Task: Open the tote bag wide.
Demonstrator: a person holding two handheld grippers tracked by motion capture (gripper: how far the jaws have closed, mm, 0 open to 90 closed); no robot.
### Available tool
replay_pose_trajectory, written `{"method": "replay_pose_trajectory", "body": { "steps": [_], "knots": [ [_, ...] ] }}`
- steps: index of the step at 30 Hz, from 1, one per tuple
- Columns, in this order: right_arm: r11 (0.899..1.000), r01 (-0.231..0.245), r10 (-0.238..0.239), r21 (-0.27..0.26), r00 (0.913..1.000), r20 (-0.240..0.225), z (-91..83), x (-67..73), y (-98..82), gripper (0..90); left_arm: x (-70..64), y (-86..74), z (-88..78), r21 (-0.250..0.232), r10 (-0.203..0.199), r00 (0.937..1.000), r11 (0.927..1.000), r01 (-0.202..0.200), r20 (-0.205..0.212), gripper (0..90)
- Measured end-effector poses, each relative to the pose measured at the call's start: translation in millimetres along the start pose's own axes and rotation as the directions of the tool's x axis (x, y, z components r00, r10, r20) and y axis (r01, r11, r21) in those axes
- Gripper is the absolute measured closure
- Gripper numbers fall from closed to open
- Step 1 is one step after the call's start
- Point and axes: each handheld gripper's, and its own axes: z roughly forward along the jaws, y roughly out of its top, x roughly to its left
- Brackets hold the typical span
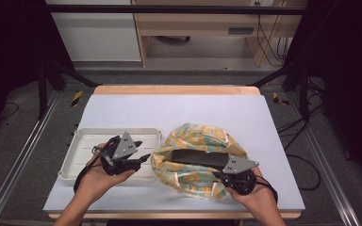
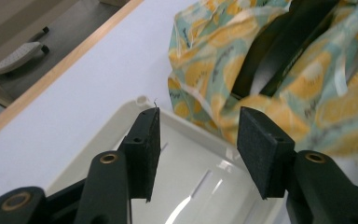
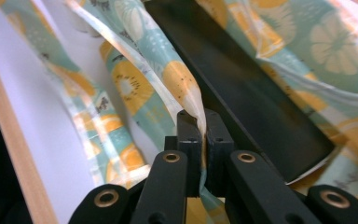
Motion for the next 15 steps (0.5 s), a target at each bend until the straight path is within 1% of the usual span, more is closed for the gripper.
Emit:
{"method": "replay_pose_trajectory", "body": {
  "steps": [2, 3, 5, 6, 8, 10, 12, 14, 15],
  "knots": [
    [1.0, 0.002, -0.002, -0.006, 0.9999, -0.011, 1.2, 1.4, -2.4, 88.2, -1.5, 12.4, 9.8, 0.0, 0.01, 0.9996, 1.0, -0.01, 0.026, 47.6],
    [1.0, 0.0, 0.0, -0.004, 0.9999, -0.011, 1.5, 2.1, -3.5, 88.2, -3.2, 20.2, 16.9, 0.005, 0.029, 0.9986, 0.9996, -0.029, 0.045, 45.8],
    [1.0, -0.001, 0.001, -0.008, 0.9998, -0.018, 2.3, 3.2, -5.7, 88.2, -5.3, 29.7, 28.5, 0.012, 0.05, 0.9962, 0.9986, -0.051, 0.071, 41.6],
    [1.0, -0.002, 0.002, -0.008, 0.9998, -0.02, 2.5, 3.8, -6.3, 88.1, -5.8, 34.1, 35.7, 0.02, 0.052, 0.9954, 0.9984, -0.053, 0.08, 39.7],
    [1.0, -0.001, 0.001, -0.008, 0.9997, -0.026, 3.3, 5.2, -7.6, 87.9, -6.3, 40.5, 51.9, 0.043, 0.058, 0.9917, 0.997, -0.064, 0.115, 35.7],
    [1.0, 0.002, -0.002, -0.011, 0.9995, -0.033, 4.3, 6.0, -8.5, 87.9, -7.9, 45.5, 67.8, 0.08, 0.07, 0.99, 0.9936, -0.08, 0.123, 33.4],
    [1.0, 0.003, -0.003, -0.008, 0.9993, -0.038, 5.1, 7.0, -9.1, 87.9, -11.4, 49.6, 81.2, 0.107, 0.093, 0.9873, 0.9884, -0.107, 0.129, 31.9],
    [1.0, 0.009, -0.009, -0.007, 0.999, -0.045, 5.5, 7.7, -9.5, 88.1, -14.0, 52.9, 92.5, 0.13, 0.104, 0.9865, 0.9842, -0.121, 0.126, 32.0],
    [1.0, 0.013, -0.013, -0.005, 0.9989, -0.046, 5.6, 8.0, -9.7, 88.3, -14.0, 54.5, 97.1, 0.138, 0.108, 0.9862, 0.9826, -0.125, 0.125, 33.9]
  ]
}}
